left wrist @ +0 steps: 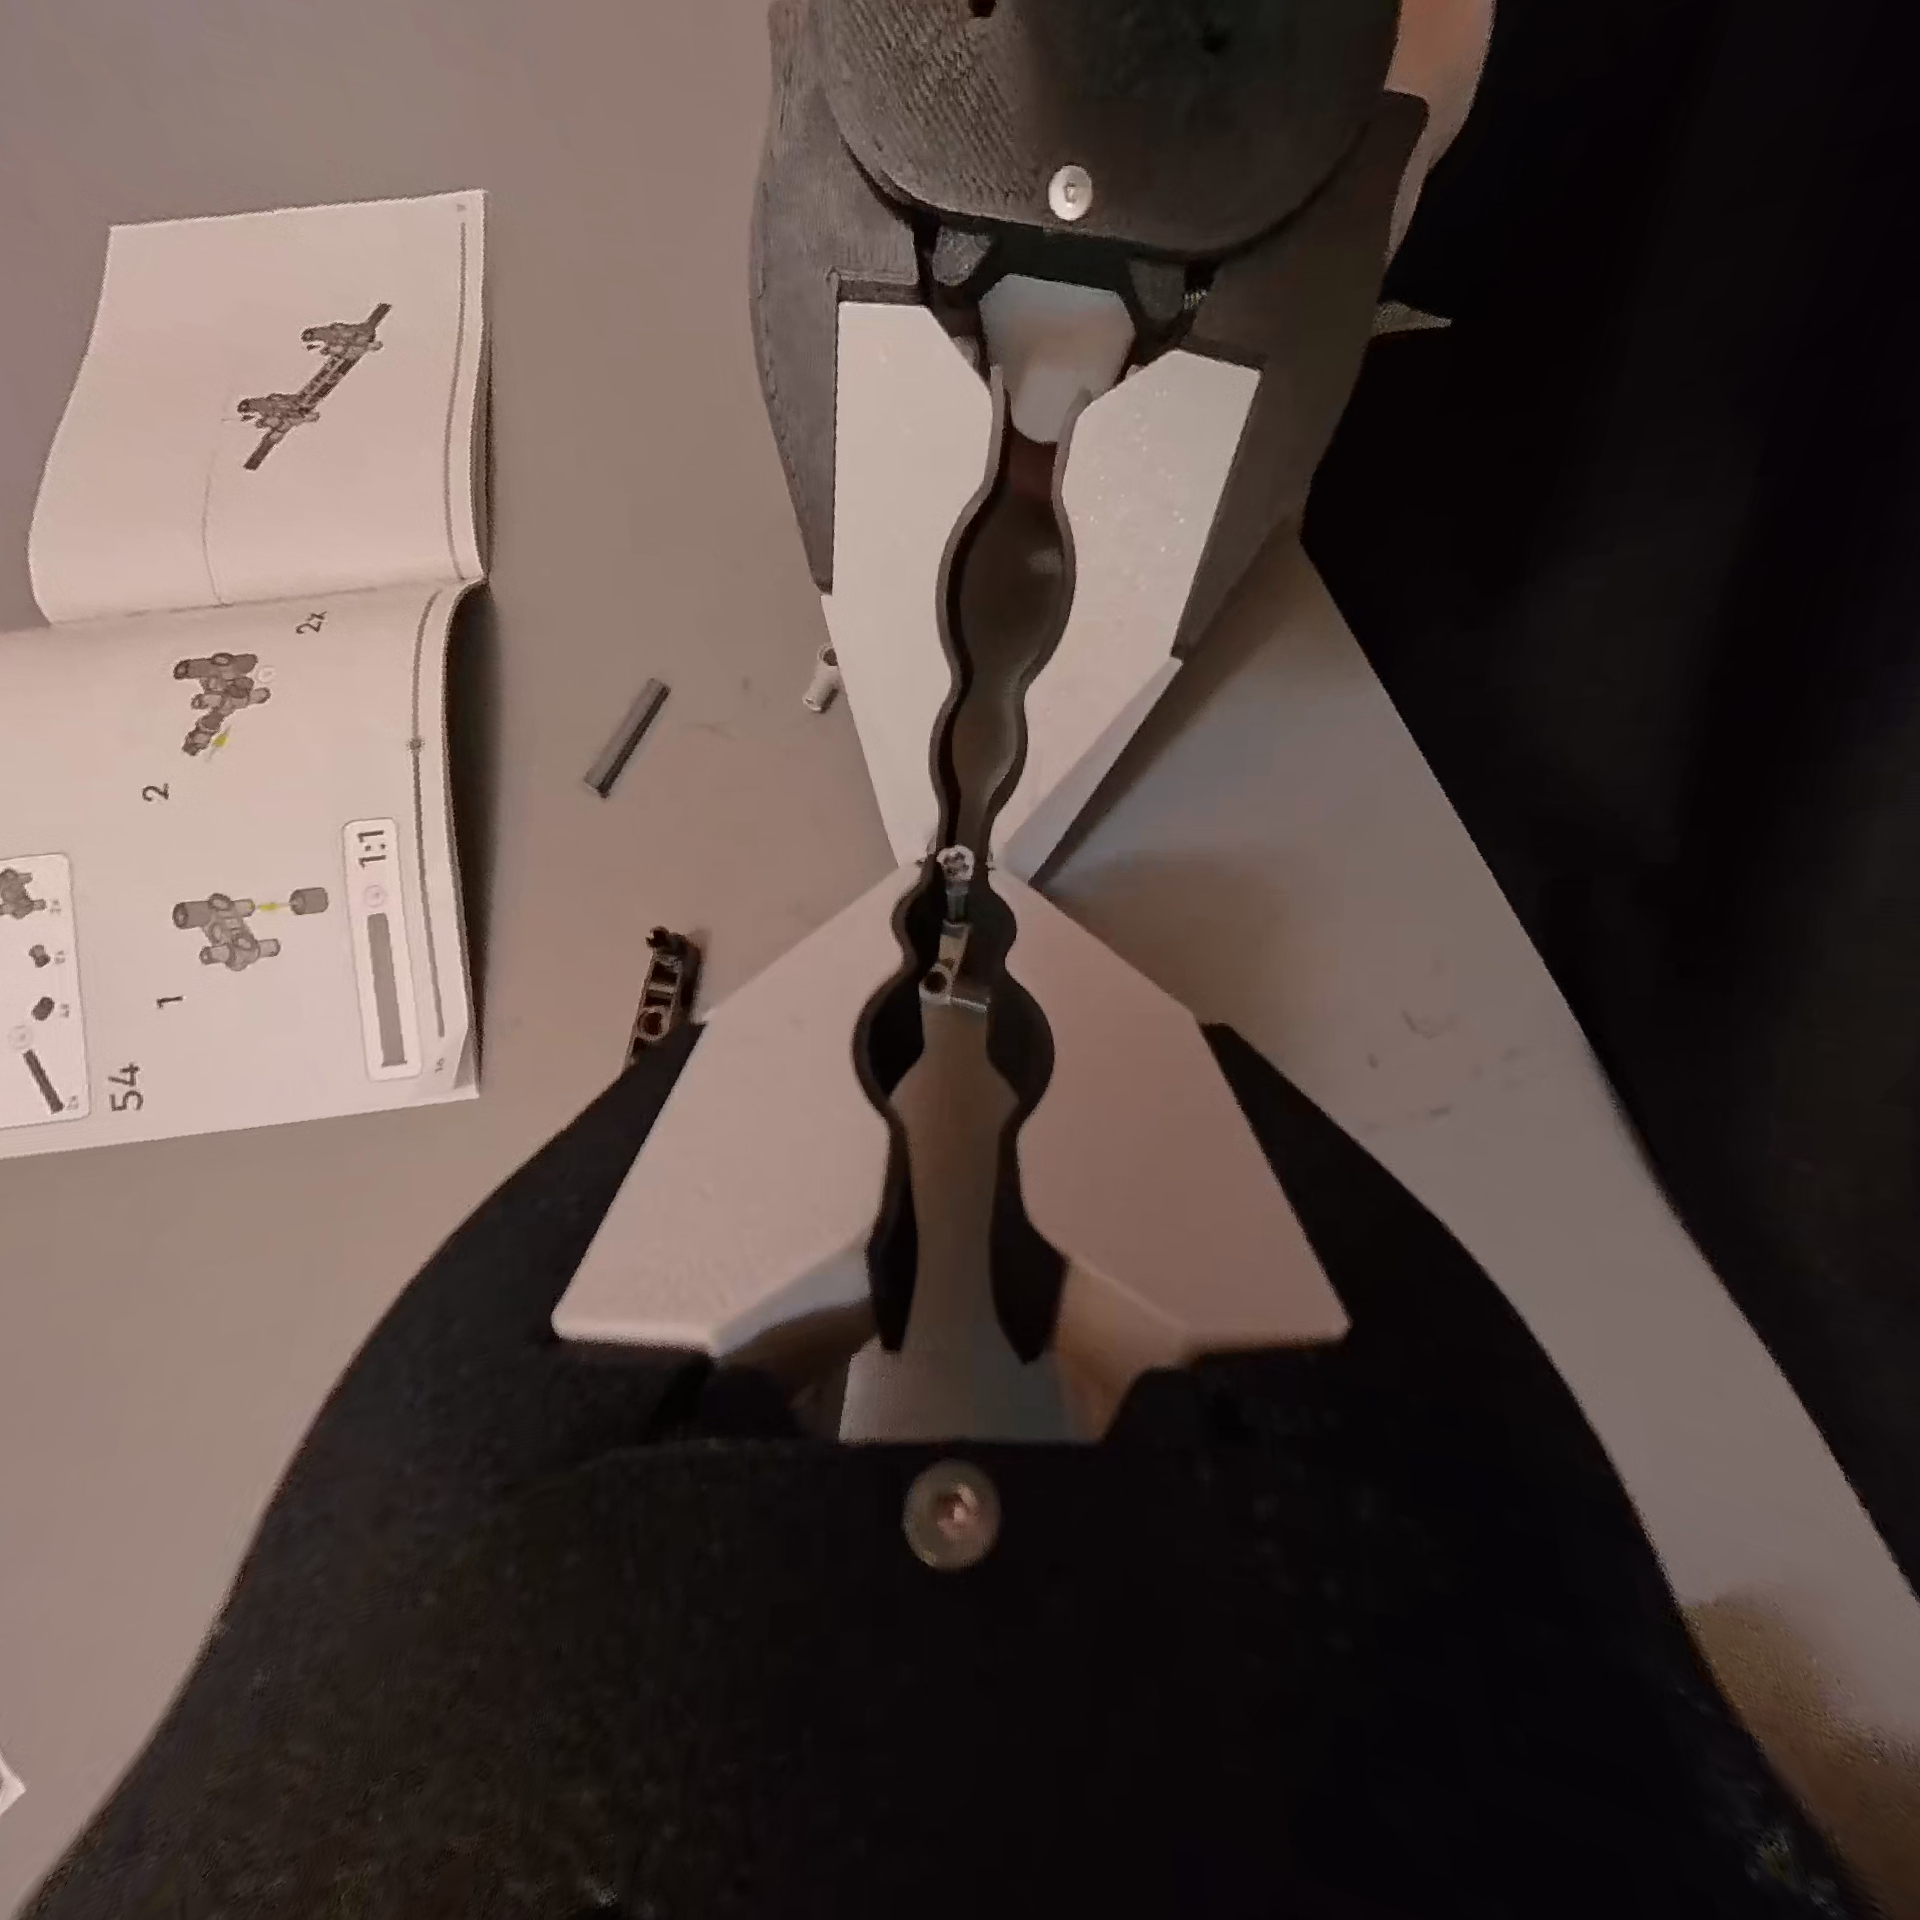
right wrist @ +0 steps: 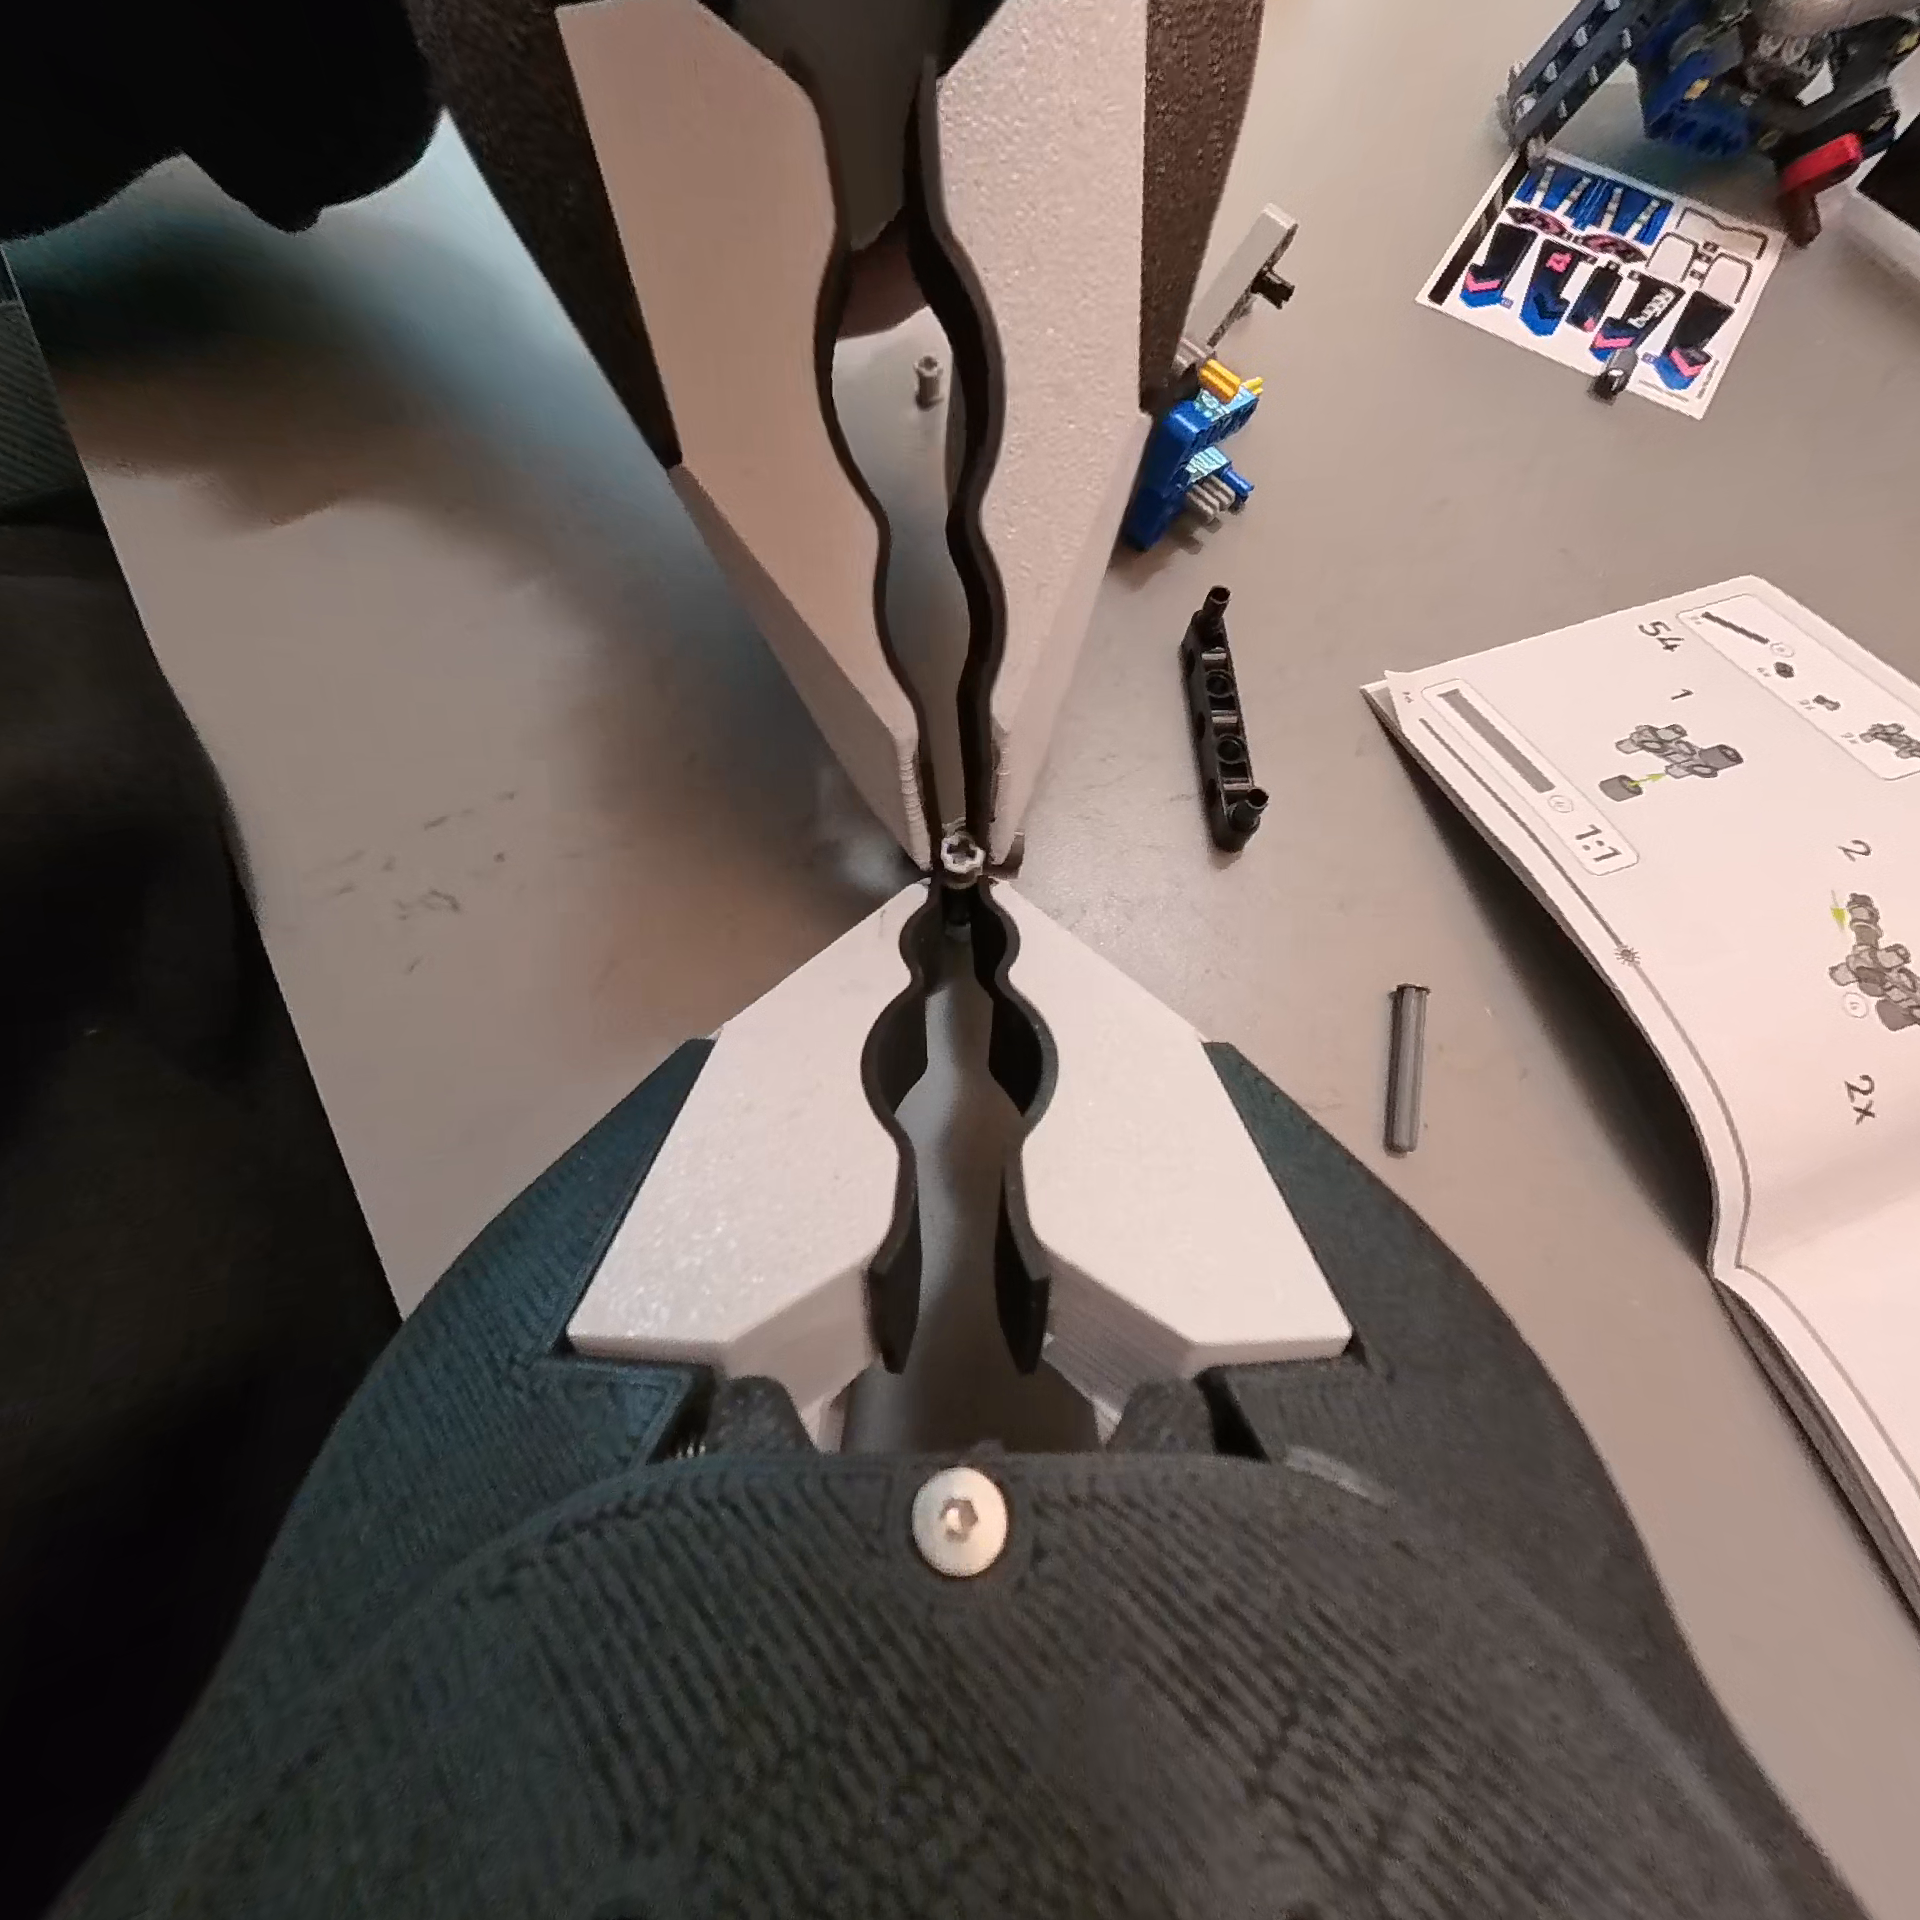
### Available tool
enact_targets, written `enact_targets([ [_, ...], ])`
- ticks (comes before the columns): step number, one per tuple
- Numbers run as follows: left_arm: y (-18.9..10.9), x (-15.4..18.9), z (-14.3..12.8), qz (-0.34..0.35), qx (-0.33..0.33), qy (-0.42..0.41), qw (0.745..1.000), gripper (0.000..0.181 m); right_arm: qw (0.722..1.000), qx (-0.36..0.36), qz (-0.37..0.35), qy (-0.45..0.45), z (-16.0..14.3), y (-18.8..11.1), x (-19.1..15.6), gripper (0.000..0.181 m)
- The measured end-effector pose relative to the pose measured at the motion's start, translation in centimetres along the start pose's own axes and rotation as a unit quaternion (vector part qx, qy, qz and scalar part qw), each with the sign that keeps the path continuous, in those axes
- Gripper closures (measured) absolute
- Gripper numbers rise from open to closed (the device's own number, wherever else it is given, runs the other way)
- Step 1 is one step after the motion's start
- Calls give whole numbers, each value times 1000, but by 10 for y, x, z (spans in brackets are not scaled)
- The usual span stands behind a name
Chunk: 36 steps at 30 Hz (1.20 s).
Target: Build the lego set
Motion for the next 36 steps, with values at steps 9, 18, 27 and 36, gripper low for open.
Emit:
enact_targets([
  [9,1,-2,0,2,21,-1,1000,179,1000,-6,-14,25,-2,-2,4,171],
  [18,1,0,0,5,-2,2,1000,178,1000,-3,-22,6,-1,-1,0,176],
  [27,12,-1,-13,16,-51,-5,999,179,1000,-2,-29,12,-3,-6,3,170],
  [36,14,0,-11,23,-42,5,999,179,1000,-8,-27,9,-7,-7,3,168],
])
Point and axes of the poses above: each gripper's, where its closed fingertips meet, y out along the fingers, z out of its top, x = y × z across the jaws, the point moved 3 cm from there along -y, back along the fingers, and after that the axes turned 15 degrees about -z, right-handed, at the moved point
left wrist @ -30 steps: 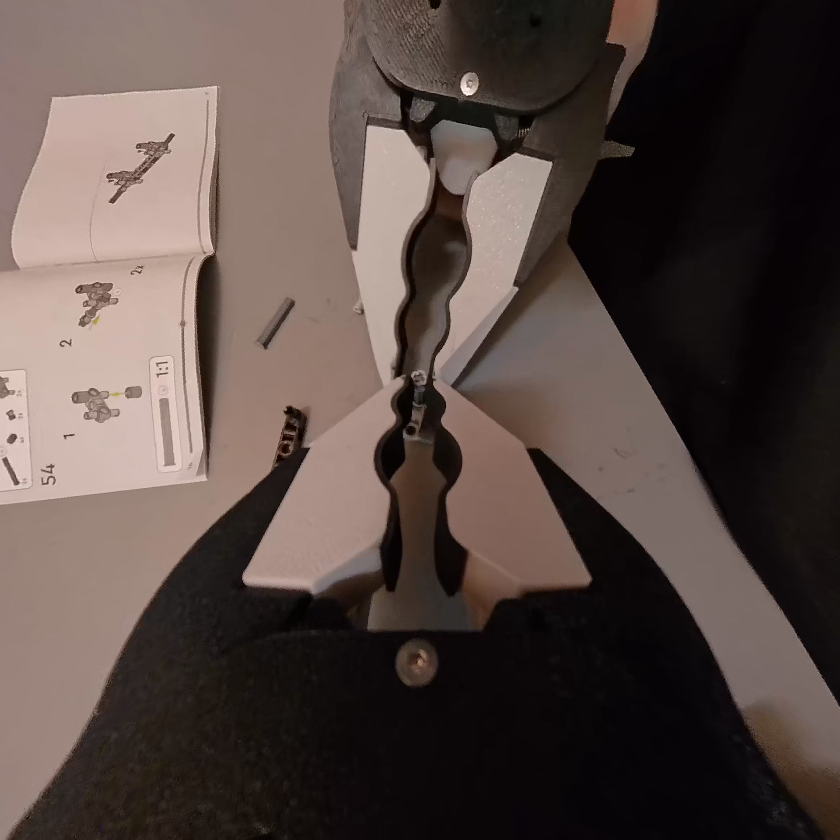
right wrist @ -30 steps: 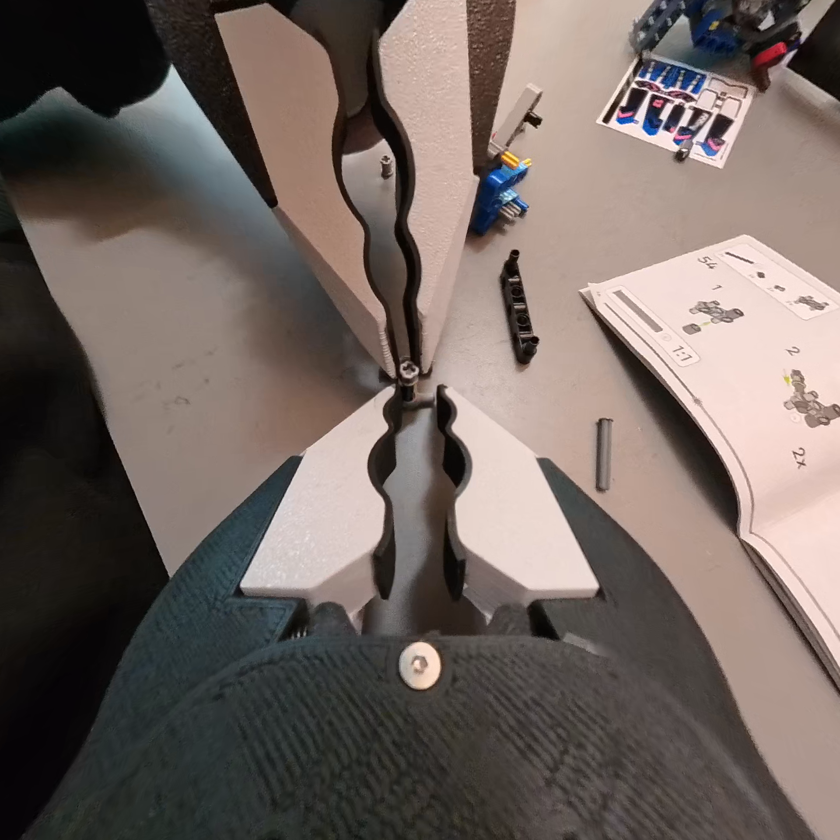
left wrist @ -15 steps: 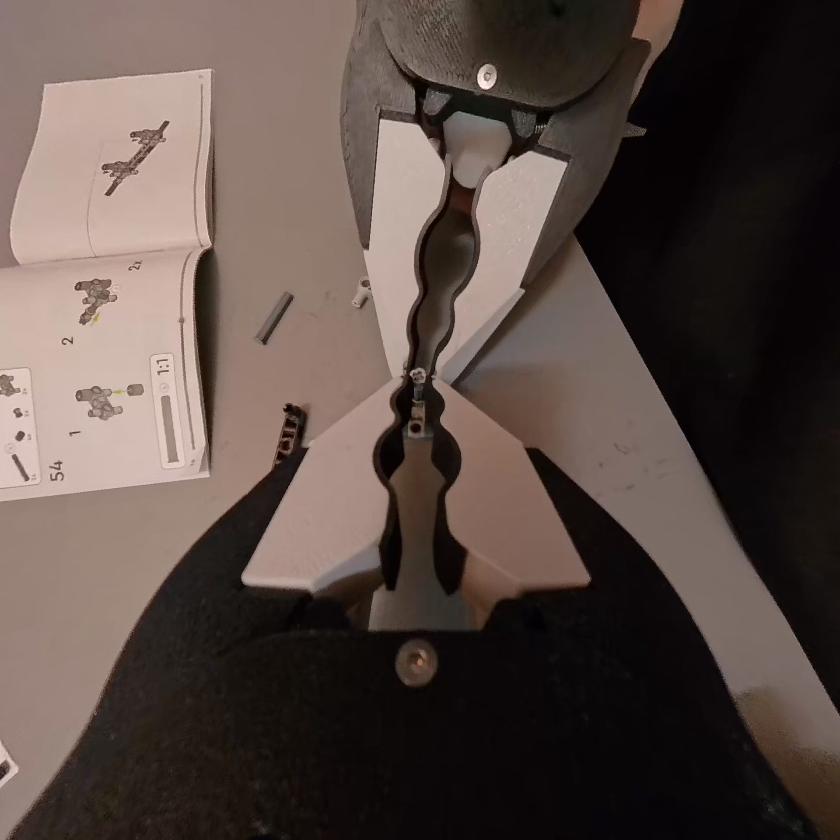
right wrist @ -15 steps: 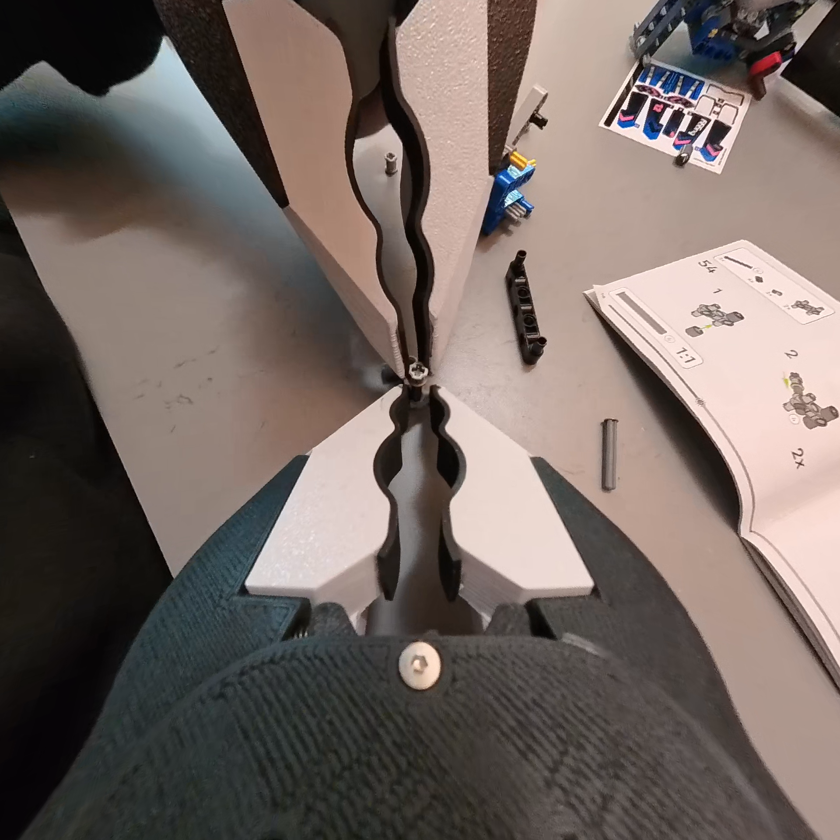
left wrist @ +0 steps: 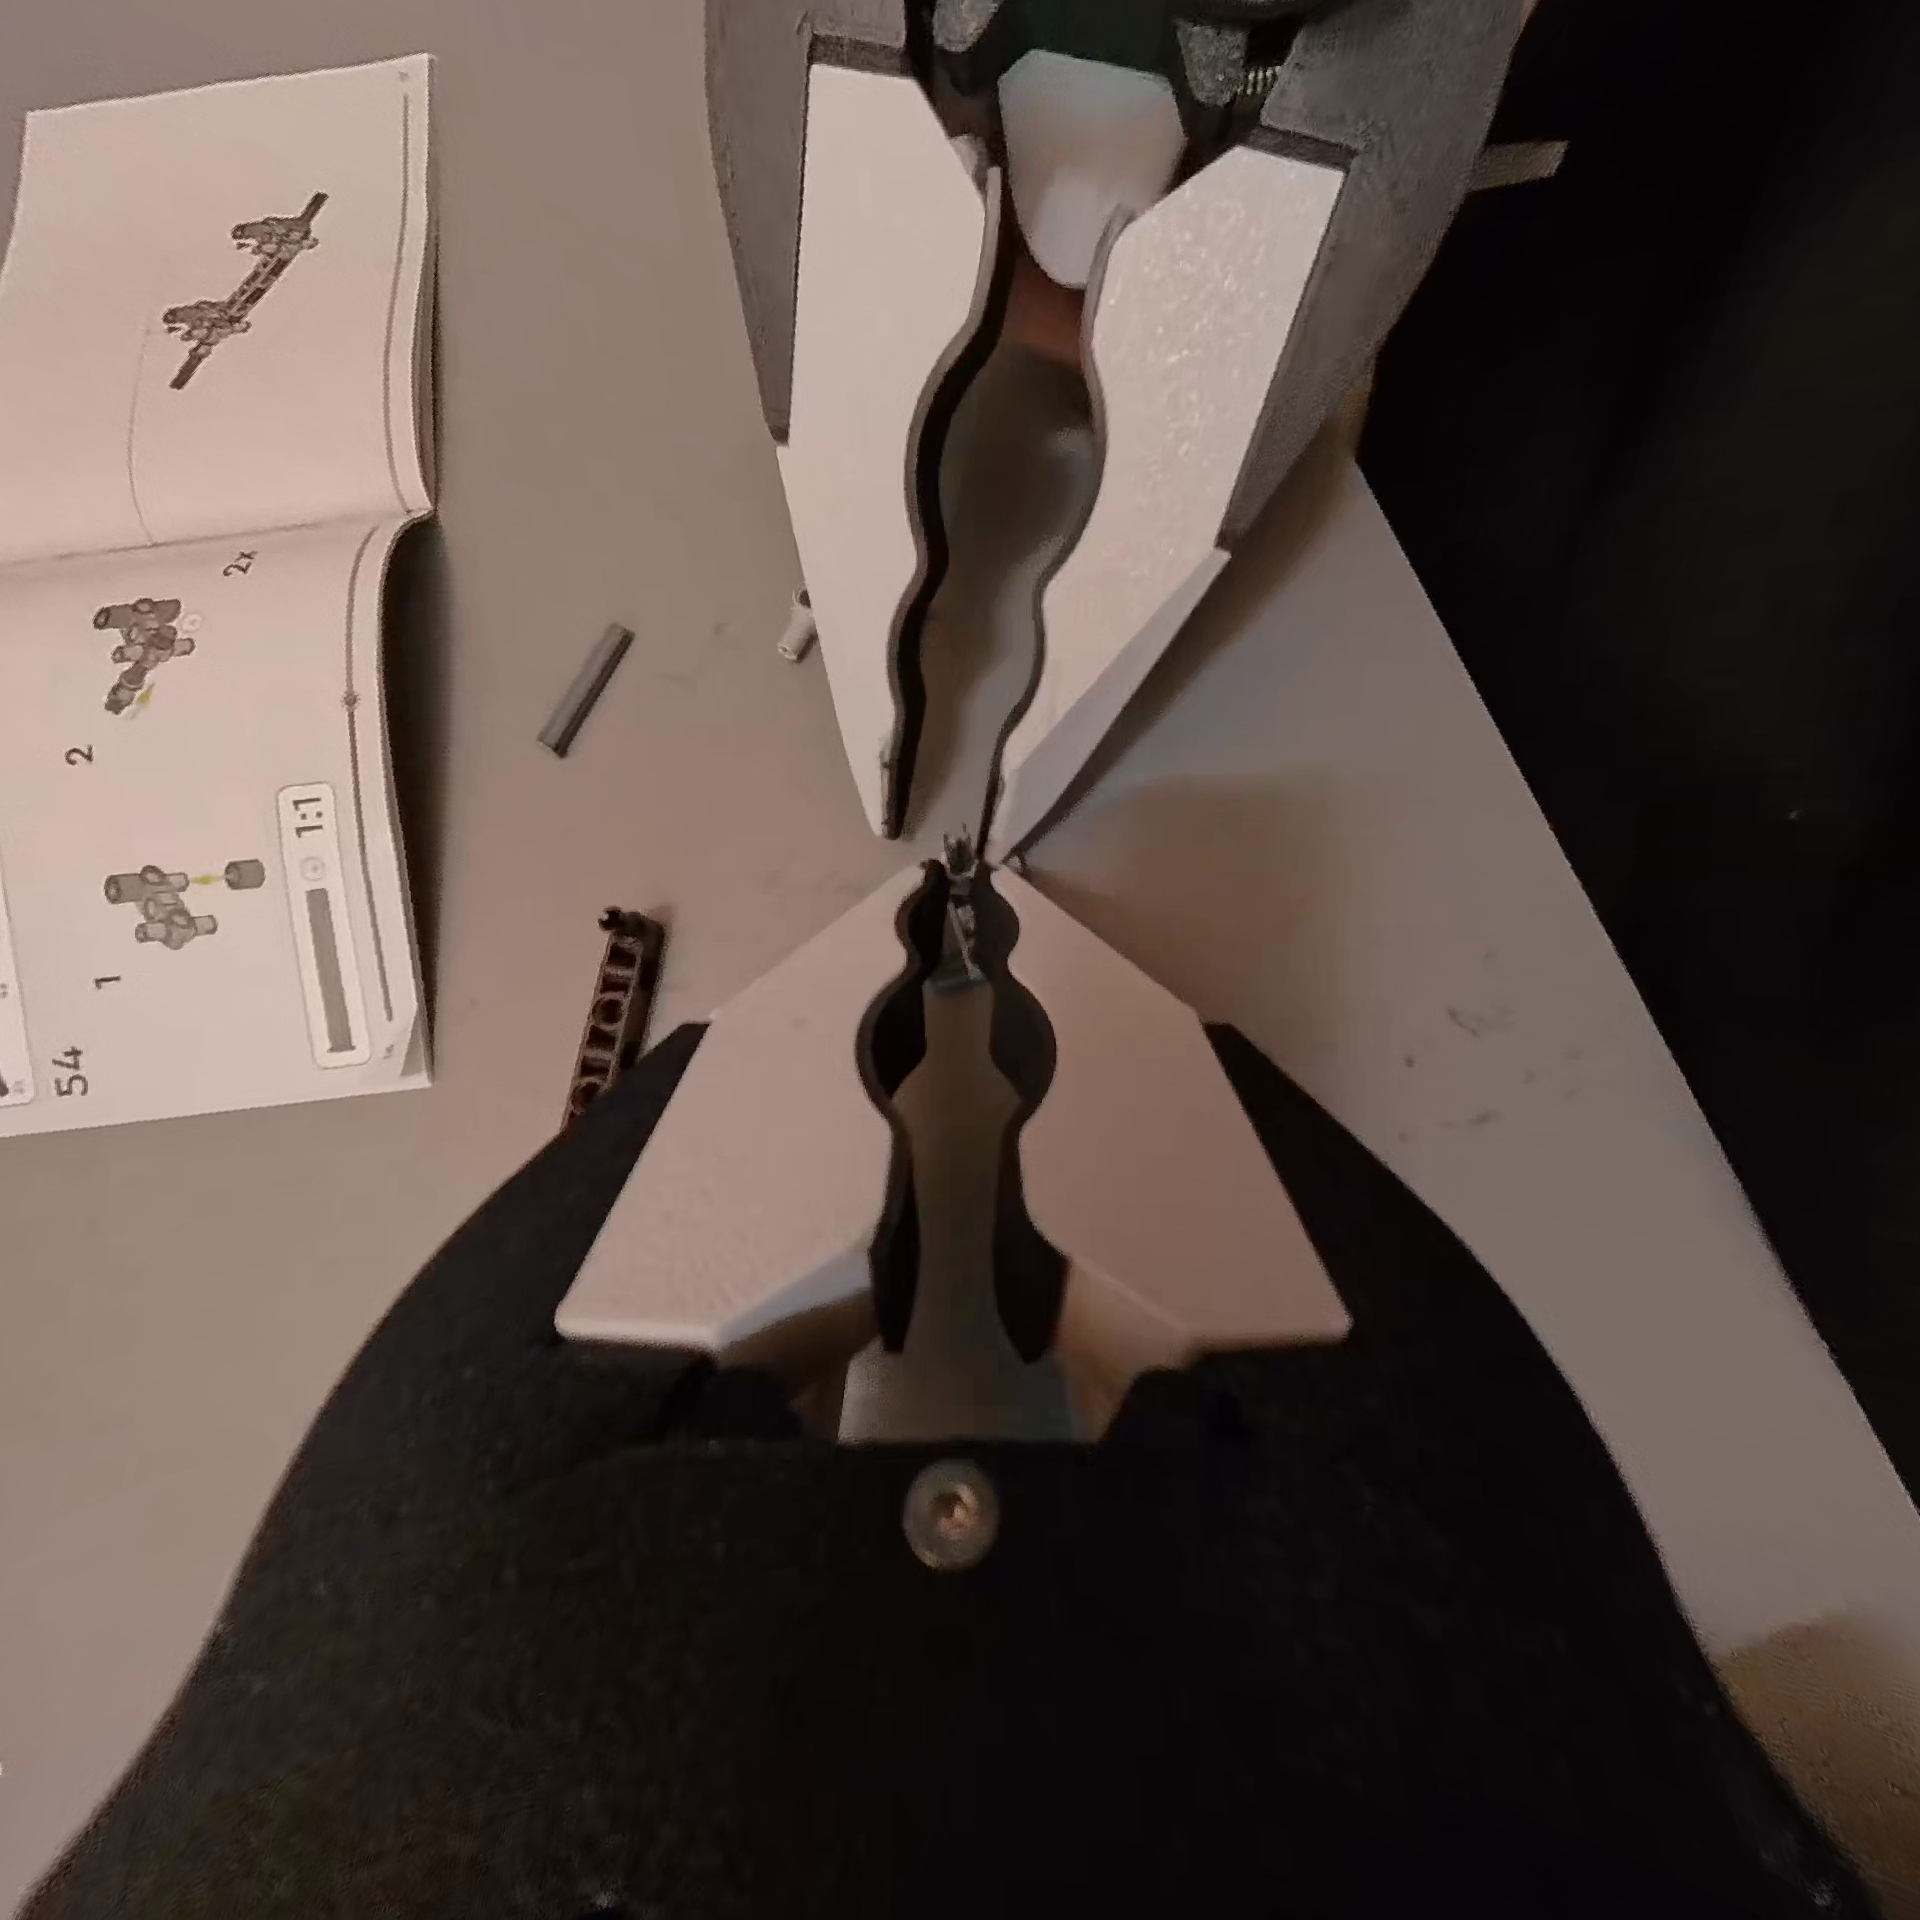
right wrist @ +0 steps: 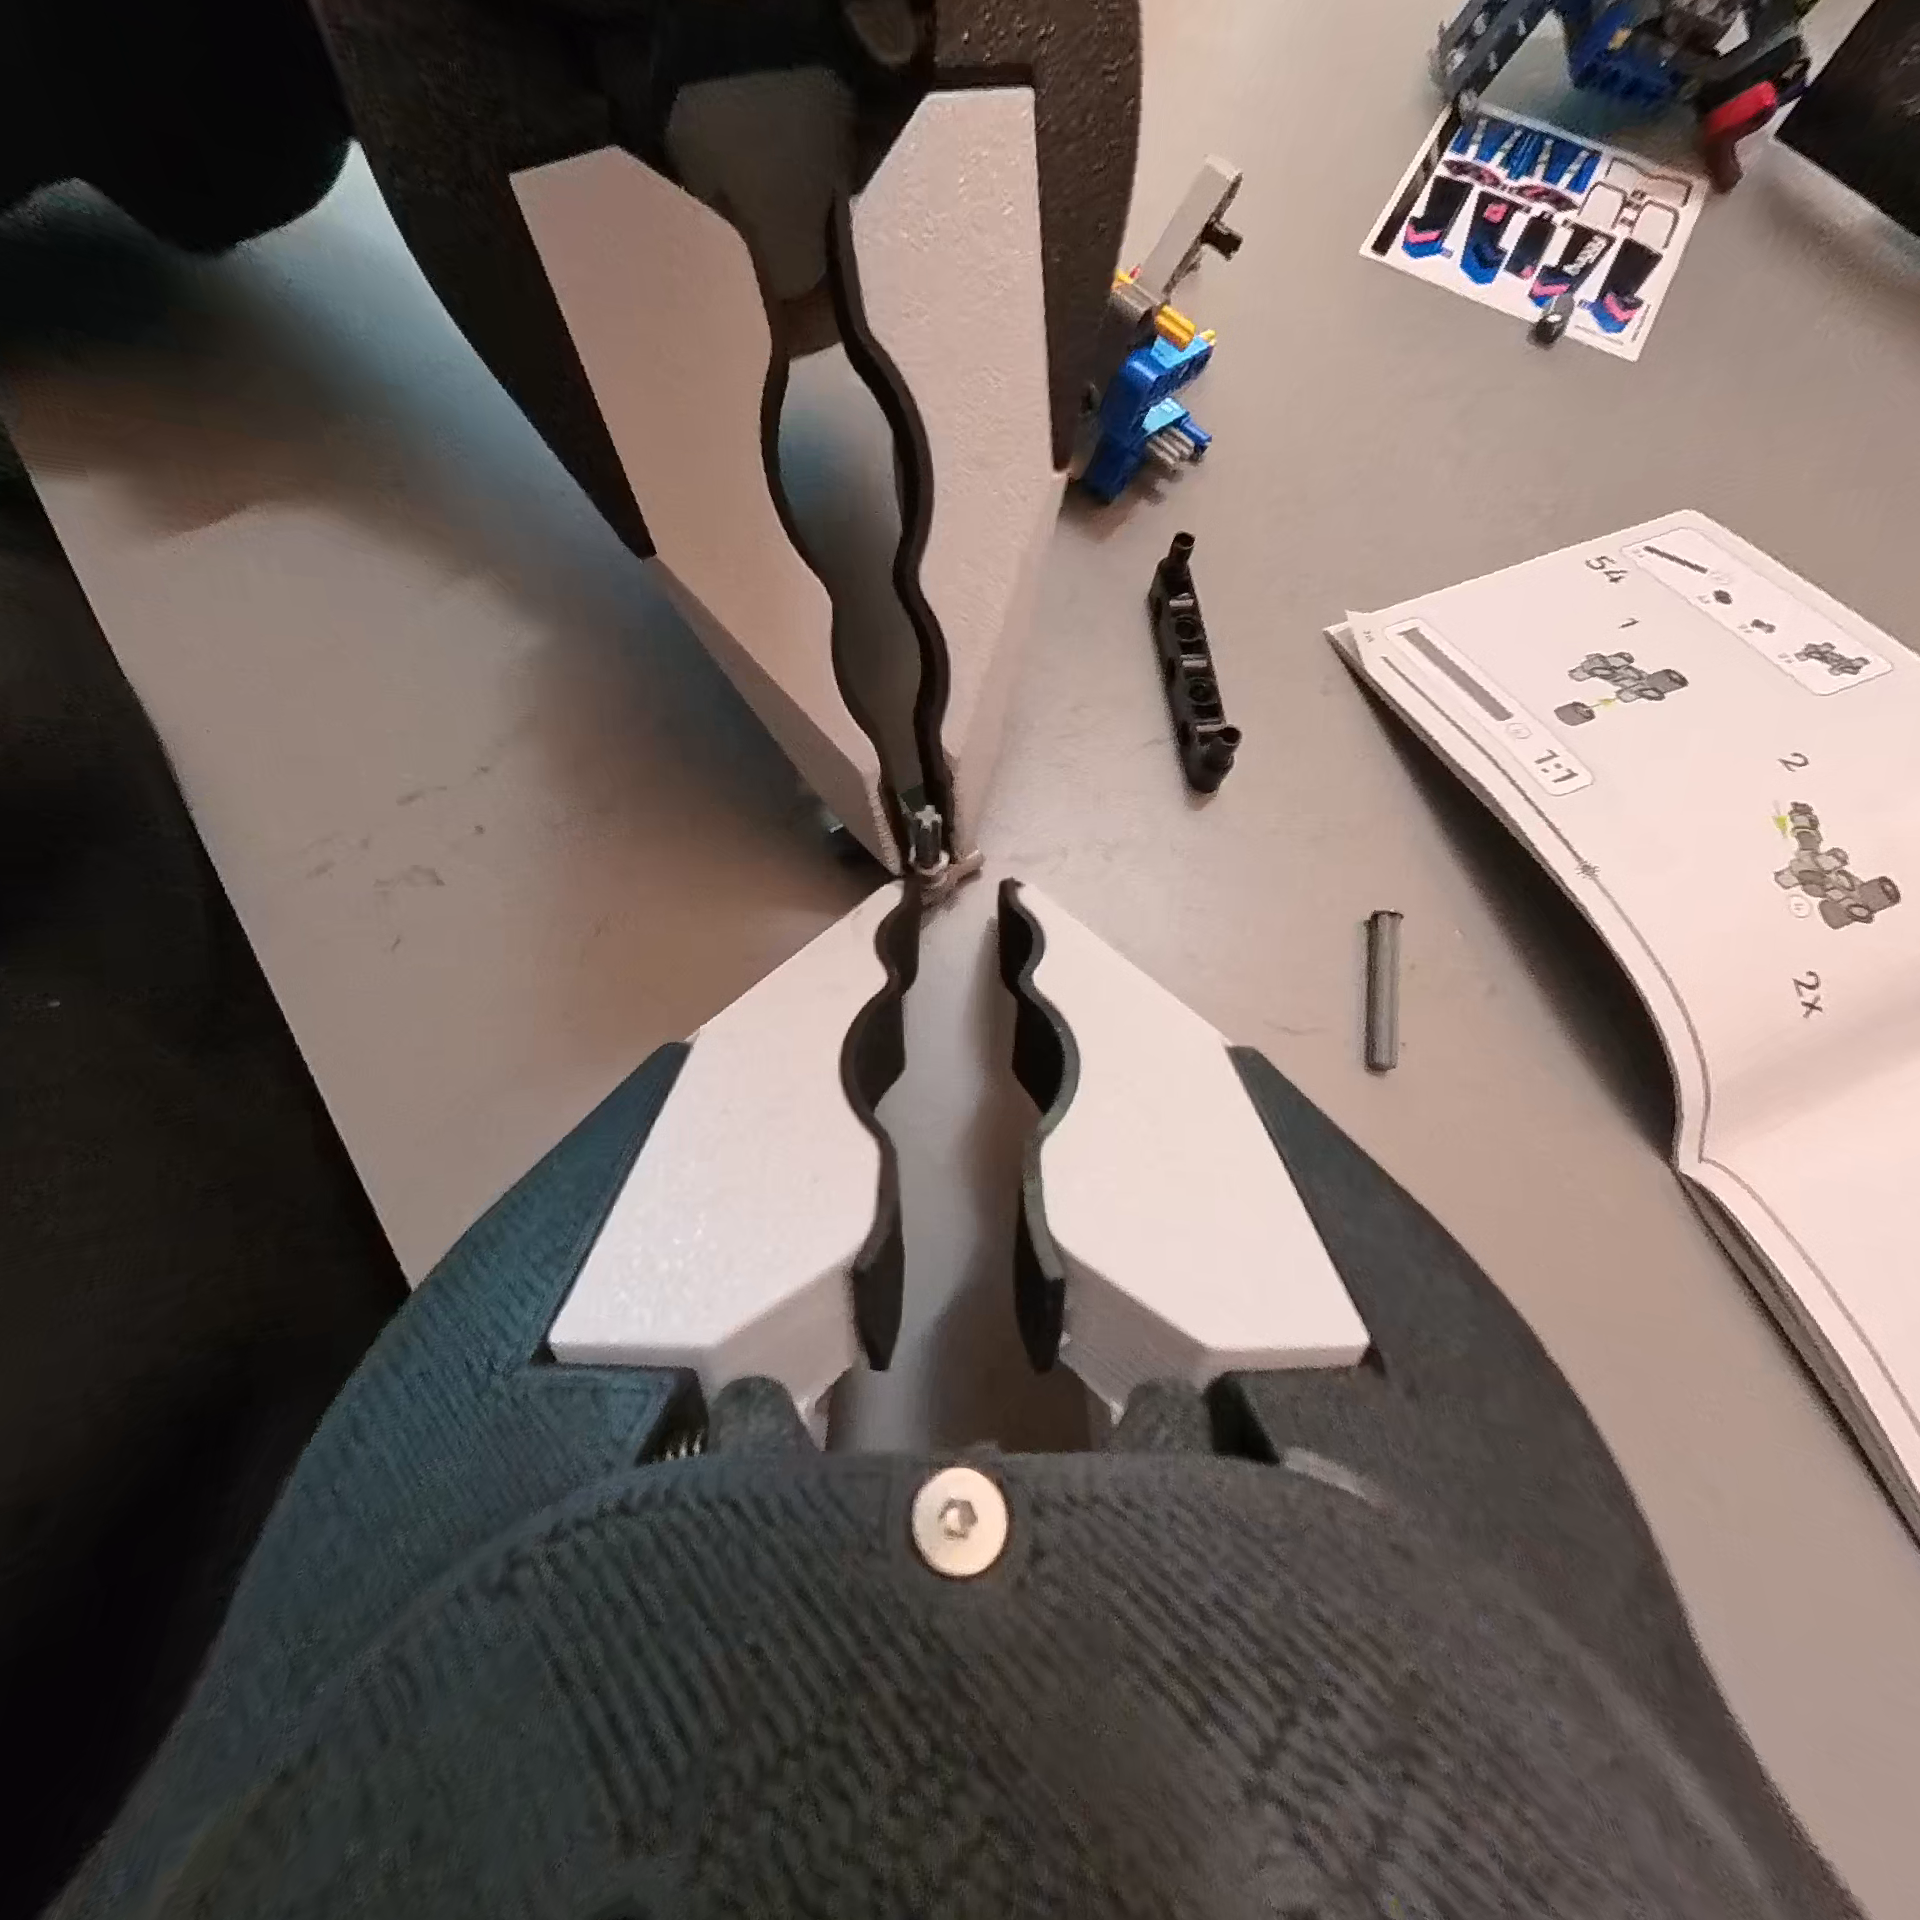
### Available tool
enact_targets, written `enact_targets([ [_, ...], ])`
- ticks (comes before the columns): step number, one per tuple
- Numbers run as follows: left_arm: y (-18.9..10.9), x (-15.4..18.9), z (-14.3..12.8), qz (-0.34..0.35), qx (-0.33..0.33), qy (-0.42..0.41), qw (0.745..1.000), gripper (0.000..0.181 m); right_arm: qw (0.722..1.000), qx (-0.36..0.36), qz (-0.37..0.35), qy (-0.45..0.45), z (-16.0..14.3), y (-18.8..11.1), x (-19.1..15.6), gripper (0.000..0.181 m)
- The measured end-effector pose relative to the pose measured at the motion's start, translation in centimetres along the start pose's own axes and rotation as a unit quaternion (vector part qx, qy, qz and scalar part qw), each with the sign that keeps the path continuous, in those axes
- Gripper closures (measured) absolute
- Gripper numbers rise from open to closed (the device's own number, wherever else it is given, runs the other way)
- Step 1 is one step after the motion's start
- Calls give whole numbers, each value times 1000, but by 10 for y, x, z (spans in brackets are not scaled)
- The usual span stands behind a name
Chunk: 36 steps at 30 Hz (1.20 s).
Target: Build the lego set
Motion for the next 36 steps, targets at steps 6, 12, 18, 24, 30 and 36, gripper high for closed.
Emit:
enact_targets([
  [6,0,0,1,1,-6,8,1000,179,1000,-5,-2,-4,-2,0,0,168],
  [12,0,1,1,0,-11,10,1000,179,1000,-7,-2,-7,-3,0,0,167],
  [18,-7,0,4,11,42,-24,999,178,1000,14,-13,-7,1,-3,2,164],
  [24,-47,-3,30,27,264,-90,960,178,990,123,-70,-24,30,-21,16,161],
  [30,-78,8,51,-5,453,-108,885,178,969,238,-51,40,67,-46,18,166],
  [36,-78,12,53,-16,488,-122,864,178,962,259,-39,72,72,-48,16,158],
])
Point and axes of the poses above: each gripper's, where its closed fingertips meet, y out along the fingers, z out of its top, x = y × z across the jaws, the point moved 3 cm from there along -y, back along the fingers, and after that the axes turned 15 degrees about -z, right-handed, at the moved point
